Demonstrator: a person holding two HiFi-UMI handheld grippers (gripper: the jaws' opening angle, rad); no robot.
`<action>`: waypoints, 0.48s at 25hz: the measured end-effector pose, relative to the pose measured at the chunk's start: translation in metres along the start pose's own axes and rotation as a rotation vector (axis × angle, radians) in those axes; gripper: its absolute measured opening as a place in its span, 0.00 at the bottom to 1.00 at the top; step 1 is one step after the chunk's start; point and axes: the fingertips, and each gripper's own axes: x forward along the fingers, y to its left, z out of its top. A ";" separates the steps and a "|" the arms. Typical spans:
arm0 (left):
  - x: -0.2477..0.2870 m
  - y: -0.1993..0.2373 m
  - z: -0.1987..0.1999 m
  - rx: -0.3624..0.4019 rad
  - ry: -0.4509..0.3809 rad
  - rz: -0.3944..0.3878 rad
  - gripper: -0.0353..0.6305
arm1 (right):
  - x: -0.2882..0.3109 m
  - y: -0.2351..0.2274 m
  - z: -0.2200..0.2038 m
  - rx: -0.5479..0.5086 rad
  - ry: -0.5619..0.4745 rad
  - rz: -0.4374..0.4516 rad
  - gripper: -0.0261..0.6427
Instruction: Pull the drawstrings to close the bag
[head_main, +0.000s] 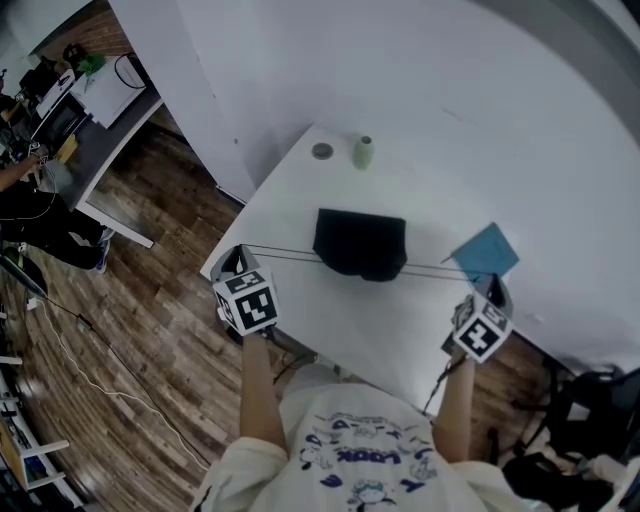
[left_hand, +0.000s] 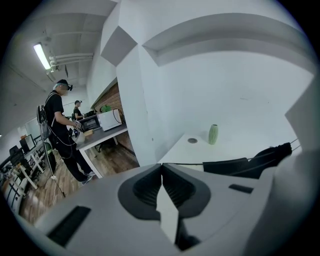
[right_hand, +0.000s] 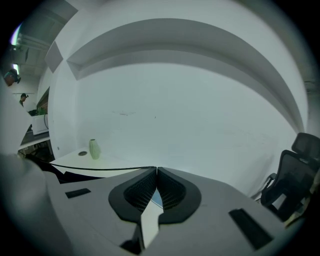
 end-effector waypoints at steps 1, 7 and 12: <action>0.001 0.001 0.000 -0.005 -0.003 0.004 0.07 | 0.001 -0.001 0.000 0.006 0.001 0.000 0.05; 0.004 0.002 0.004 -0.009 -0.019 -0.003 0.07 | 0.006 -0.013 -0.004 0.028 0.023 0.000 0.05; 0.003 -0.003 0.000 -0.014 0.003 -0.027 0.07 | 0.009 -0.017 -0.009 0.034 0.035 -0.023 0.05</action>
